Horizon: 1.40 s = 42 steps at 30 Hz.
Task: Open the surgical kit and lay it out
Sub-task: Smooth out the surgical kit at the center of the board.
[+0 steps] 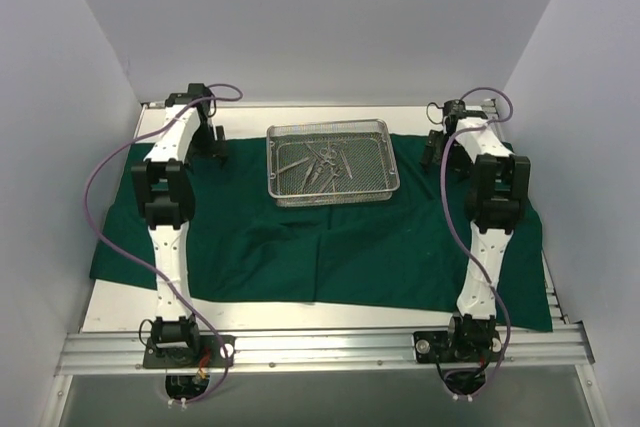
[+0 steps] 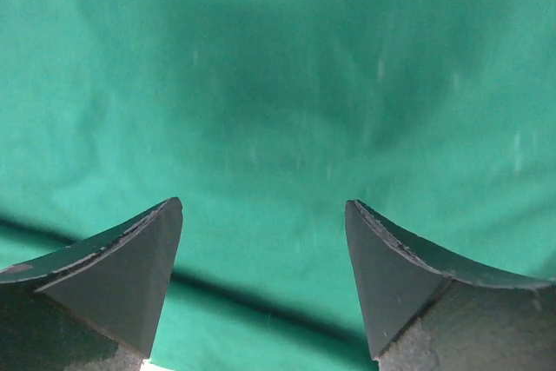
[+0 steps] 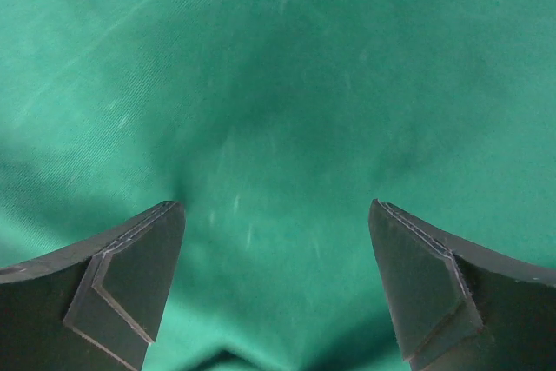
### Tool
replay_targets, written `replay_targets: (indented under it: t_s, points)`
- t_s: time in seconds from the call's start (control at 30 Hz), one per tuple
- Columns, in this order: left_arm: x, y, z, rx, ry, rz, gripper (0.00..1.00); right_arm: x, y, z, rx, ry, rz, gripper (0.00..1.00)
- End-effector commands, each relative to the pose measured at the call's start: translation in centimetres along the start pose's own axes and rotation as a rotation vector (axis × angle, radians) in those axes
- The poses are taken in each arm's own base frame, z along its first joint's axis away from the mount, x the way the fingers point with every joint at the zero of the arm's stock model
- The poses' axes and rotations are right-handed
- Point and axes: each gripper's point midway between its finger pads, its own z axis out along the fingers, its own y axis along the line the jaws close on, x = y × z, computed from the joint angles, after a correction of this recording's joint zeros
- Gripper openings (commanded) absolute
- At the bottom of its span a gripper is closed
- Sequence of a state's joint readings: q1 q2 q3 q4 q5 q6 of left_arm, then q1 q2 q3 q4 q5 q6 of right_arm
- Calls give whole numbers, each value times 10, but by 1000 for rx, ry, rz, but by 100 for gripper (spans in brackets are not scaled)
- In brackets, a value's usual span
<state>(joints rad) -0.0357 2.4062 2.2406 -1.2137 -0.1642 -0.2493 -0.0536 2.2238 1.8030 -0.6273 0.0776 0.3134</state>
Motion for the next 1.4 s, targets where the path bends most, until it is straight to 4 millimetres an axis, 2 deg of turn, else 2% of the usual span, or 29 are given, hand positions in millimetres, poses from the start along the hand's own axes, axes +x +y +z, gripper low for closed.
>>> replay_targets:
  t_s: [0.0,0.03,0.07,0.23,0.33,0.37,0.4,0.57,0.77,0.87,0.97,1.03,1.13,1.23,1.27,1.3,1.33,1.37]
  points:
    - [-3,5,22,-31,42,20,83,-12,-5,9,30,-24,-27,91]
    - [-11,3,21,-25,22,14,83,-8,-5,18,37,-8,-30,91]
    - [-2,0,36,-28,75,20,81,-9,-5,21,39,-9,-27,91]
    - [-5,-10,52,46,100,-45,73,-5,-7,43,67,27,-21,90]
    - [-7,-24,62,113,101,-62,70,-6,-10,53,83,40,-6,90]
    - [-5,-27,72,122,117,-64,70,-5,-11,56,90,47,-7,90]
    - [-18,-16,72,133,89,-100,70,-9,-11,56,94,40,-4,90]
    - [-34,-33,92,287,80,-195,69,-14,-13,69,108,53,1,90]
    - [-68,-50,96,488,17,-301,66,-24,-11,85,120,59,-3,90]
    - [-79,-51,103,538,-2,-346,63,-26,-10,91,117,61,6,90]
    - [-82,-42,106,549,-4,-375,61,-31,-9,90,112,48,12,90]
    - [-86,-33,100,546,-19,-384,61,-37,-11,86,110,39,16,90]
    - [-102,-16,76,541,-87,-379,63,-52,-13,74,101,-2,29,90]
    - [-116,3,36,533,-150,-391,64,-69,-7,53,50,-37,63,90]
    - [-126,8,0,532,-214,-378,66,-71,1,46,18,-44,61,90]
    - [-127,11,-12,517,-232,-374,68,-74,5,38,4,-56,61,90]
    - [-121,14,-18,491,-227,-368,69,-82,9,21,-9,-89,61,90]
    - [-122,22,-50,441,-282,-352,69,-85,14,9,-16,-108,61,90]
